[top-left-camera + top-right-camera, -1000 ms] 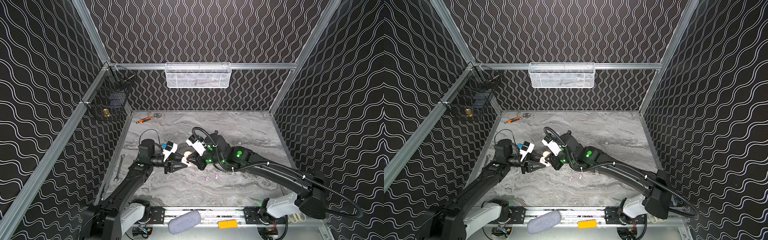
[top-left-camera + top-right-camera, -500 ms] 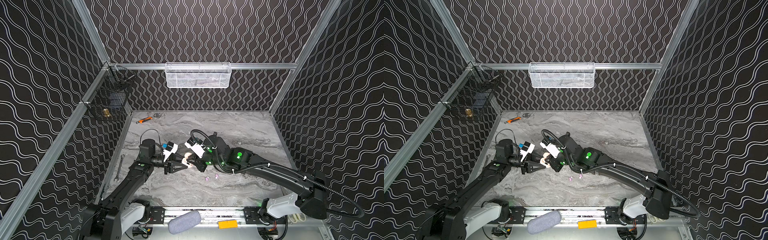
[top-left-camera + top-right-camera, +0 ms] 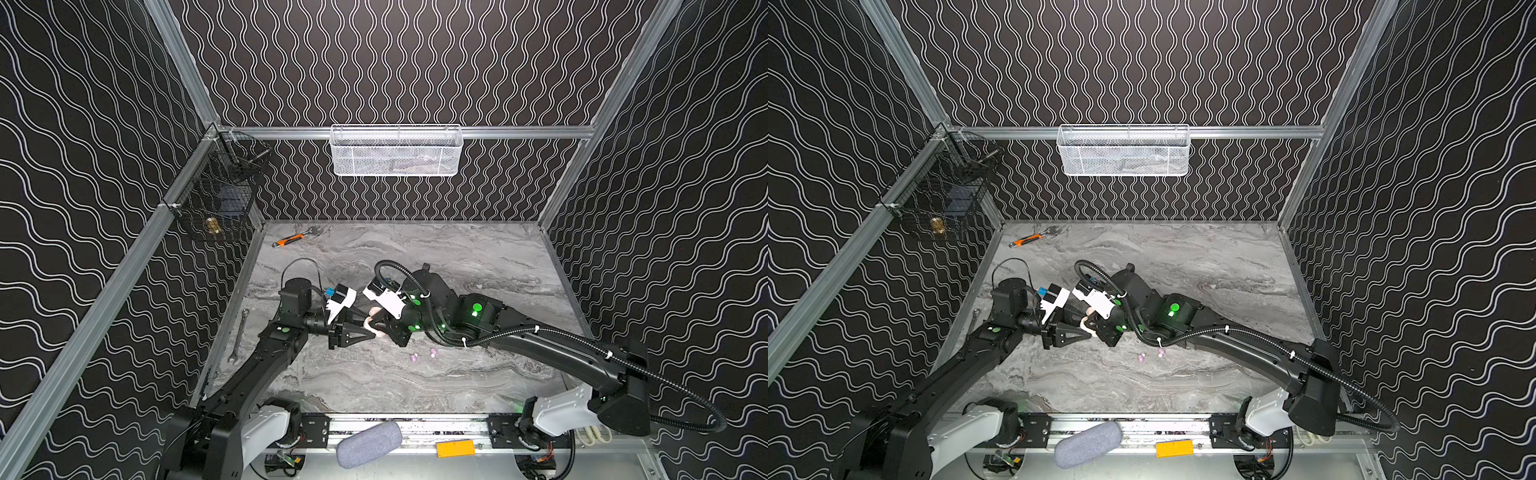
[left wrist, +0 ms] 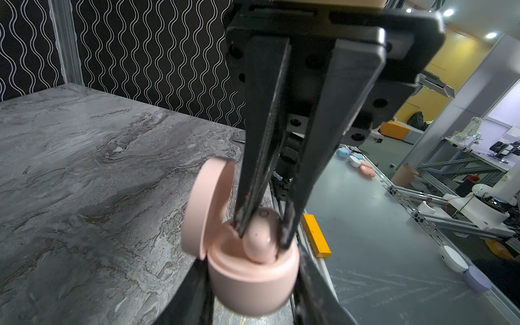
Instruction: Insert the wireless bluetooth earbuds into the charging case
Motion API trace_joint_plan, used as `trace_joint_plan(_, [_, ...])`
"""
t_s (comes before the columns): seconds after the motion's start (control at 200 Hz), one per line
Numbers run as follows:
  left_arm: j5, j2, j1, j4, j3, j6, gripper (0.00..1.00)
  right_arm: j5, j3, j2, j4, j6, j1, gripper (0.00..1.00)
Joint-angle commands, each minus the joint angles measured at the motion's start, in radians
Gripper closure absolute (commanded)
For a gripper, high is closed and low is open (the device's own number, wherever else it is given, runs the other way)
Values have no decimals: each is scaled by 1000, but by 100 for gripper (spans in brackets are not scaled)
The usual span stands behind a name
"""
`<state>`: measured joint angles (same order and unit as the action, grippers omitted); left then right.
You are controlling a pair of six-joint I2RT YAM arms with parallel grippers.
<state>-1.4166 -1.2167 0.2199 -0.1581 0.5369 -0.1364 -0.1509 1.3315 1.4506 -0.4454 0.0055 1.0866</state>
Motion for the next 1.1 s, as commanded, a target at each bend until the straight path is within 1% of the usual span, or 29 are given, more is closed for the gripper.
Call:
trace_joint_plan(0.0, [-10, 0, 2, -37, 12, -5, 99, -21, 3, 10, -52, -24, 7, 86])
trace_joint_plan(0.33, [-15, 11, 2, -37, 14, 1, 99, -9, -10, 16, -64, -32, 7, 86])
trace_joint_plan(0.711, [-36, 26, 2, -36, 12, 10, 100, 39, -17, 13, -94, -64, 3, 85])
trace_joint_plan(0.896, [-42, 26, 2, -37, 12, 9, 100, 35, -18, 13, -101, -68, -2, 85])
trace_joint_plan(1.096, [-41, 27, 3, -37, 14, 8, 100, -13, -12, 17, -103, -75, -2, 84])
